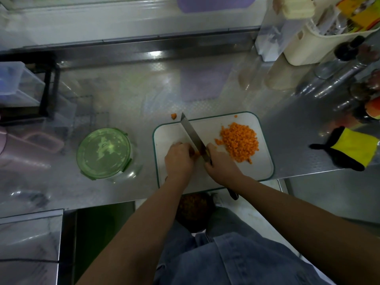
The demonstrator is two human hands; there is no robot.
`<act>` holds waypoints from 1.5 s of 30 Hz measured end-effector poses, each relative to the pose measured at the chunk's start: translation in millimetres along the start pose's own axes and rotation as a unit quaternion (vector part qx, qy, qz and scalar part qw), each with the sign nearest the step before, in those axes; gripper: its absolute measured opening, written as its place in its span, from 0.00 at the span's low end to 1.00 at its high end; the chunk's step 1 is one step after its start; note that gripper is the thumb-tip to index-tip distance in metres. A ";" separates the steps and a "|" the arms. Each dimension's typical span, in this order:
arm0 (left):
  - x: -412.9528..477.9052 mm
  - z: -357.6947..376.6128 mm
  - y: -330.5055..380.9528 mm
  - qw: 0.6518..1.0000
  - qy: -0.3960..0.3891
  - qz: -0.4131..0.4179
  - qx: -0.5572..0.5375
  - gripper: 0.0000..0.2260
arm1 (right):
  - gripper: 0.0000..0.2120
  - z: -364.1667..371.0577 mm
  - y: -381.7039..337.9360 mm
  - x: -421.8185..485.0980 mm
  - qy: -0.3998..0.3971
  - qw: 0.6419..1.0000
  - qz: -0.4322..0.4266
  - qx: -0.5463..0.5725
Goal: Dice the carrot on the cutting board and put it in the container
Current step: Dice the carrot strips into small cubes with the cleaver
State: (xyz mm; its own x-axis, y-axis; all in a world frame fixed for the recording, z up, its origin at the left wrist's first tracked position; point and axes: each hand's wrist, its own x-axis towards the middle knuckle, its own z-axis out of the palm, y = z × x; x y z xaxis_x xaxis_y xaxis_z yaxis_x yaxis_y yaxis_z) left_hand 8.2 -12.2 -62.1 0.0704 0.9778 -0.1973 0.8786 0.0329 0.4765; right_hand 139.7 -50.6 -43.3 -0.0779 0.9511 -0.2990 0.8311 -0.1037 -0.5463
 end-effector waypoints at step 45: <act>-1.7 0.0 -2.2 0.998 -0.010 -0.046 -0.040 0.06 | 0.12 8.2 2.5 2.3 0.031 0.998 0.020 0.057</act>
State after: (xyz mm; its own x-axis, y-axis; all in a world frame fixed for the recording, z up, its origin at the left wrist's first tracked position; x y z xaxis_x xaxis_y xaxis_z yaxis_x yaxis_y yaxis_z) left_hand 6.2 -14.0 -62.9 0.0019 0.9657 -0.2595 0.8411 0.1388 0.5227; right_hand 137.2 -51.1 -51.8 -0.0098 0.9613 -0.2753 0.7643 -0.1703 -0.6220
